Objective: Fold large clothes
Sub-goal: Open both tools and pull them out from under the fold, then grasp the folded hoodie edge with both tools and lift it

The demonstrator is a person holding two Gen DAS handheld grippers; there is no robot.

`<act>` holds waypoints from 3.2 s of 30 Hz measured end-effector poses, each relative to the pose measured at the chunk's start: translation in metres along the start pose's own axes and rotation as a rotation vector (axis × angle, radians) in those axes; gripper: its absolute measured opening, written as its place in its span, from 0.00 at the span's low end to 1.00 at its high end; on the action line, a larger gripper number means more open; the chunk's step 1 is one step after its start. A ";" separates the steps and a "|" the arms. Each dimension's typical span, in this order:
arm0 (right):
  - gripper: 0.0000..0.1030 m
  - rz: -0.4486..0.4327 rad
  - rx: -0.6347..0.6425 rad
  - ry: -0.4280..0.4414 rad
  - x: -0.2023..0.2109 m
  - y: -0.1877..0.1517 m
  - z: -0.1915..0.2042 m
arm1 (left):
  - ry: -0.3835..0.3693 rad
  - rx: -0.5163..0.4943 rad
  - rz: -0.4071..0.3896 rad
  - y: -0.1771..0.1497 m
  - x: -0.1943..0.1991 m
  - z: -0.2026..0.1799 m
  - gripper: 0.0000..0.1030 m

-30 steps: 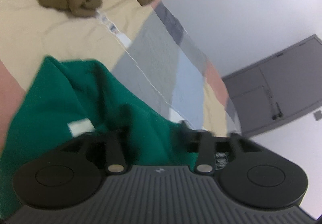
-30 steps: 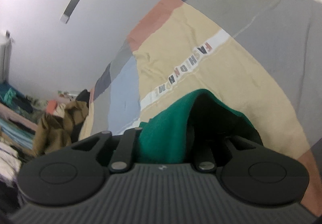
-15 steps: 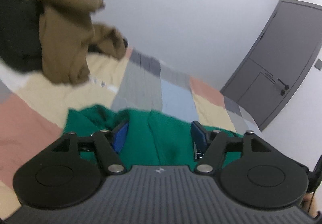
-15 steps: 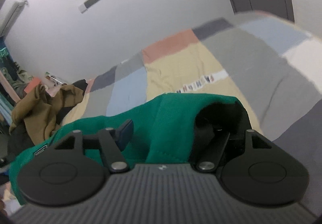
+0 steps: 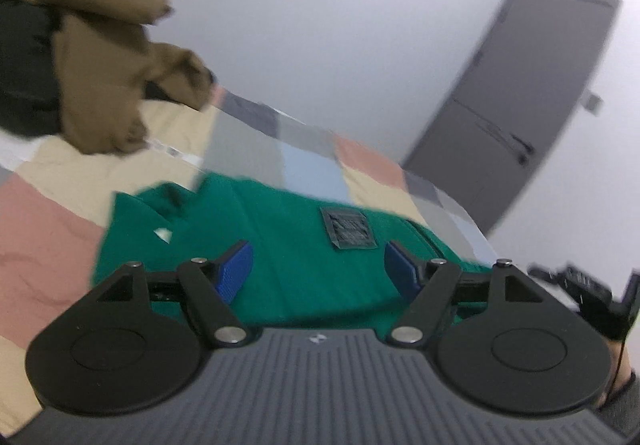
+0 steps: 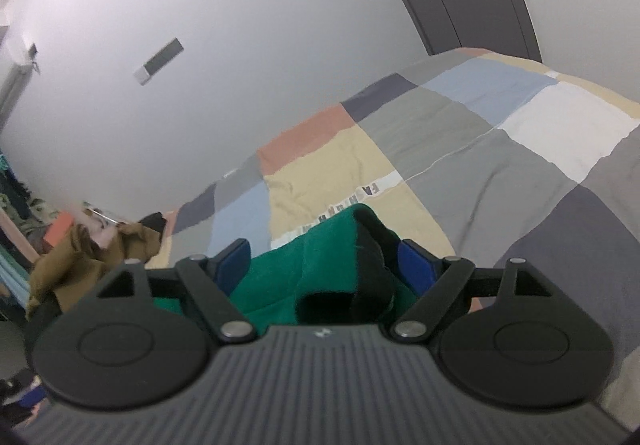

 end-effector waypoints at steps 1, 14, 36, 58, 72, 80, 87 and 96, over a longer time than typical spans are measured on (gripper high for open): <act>0.81 0.002 0.020 0.017 0.004 -0.003 0.005 | -0.023 -0.027 0.021 -0.006 -0.002 -0.008 0.75; 0.69 0.249 0.287 0.145 -0.029 -0.074 0.072 | 0.100 -0.106 0.240 -0.056 -0.066 -0.036 0.73; 0.62 0.253 0.259 0.076 -0.178 -0.038 0.058 | 0.254 -0.047 0.070 0.017 -0.128 -0.010 0.73; 0.62 0.045 0.315 0.035 -0.153 0.011 0.048 | 0.186 -0.017 0.038 0.017 -0.148 -0.018 0.74; 0.59 0.292 0.291 -0.130 -0.214 -0.037 -0.003 | 0.220 -0.139 0.095 -0.015 -0.153 -0.035 0.78; 0.59 0.279 0.233 -0.142 -0.222 -0.046 -0.018 | 0.249 -0.115 0.101 -0.022 -0.159 -0.035 0.81; 0.60 0.209 0.152 -0.132 -0.172 -0.038 0.013 | 0.231 -0.050 0.088 -0.019 -0.133 -0.034 0.81; 0.63 0.171 -0.030 0.161 -0.069 -0.050 0.073 | 0.102 0.120 0.146 -0.027 -0.072 -0.031 0.81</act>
Point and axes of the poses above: each gripper's, at about its wrist camera, not at the fingertips, and x roughly against the way its jaws point, z to its left, y to its top, the point moved 4 cm from there along -x, roughly the way its jaws point, and after that the axes turned 13 degrees about y, right-handed, at the moved point
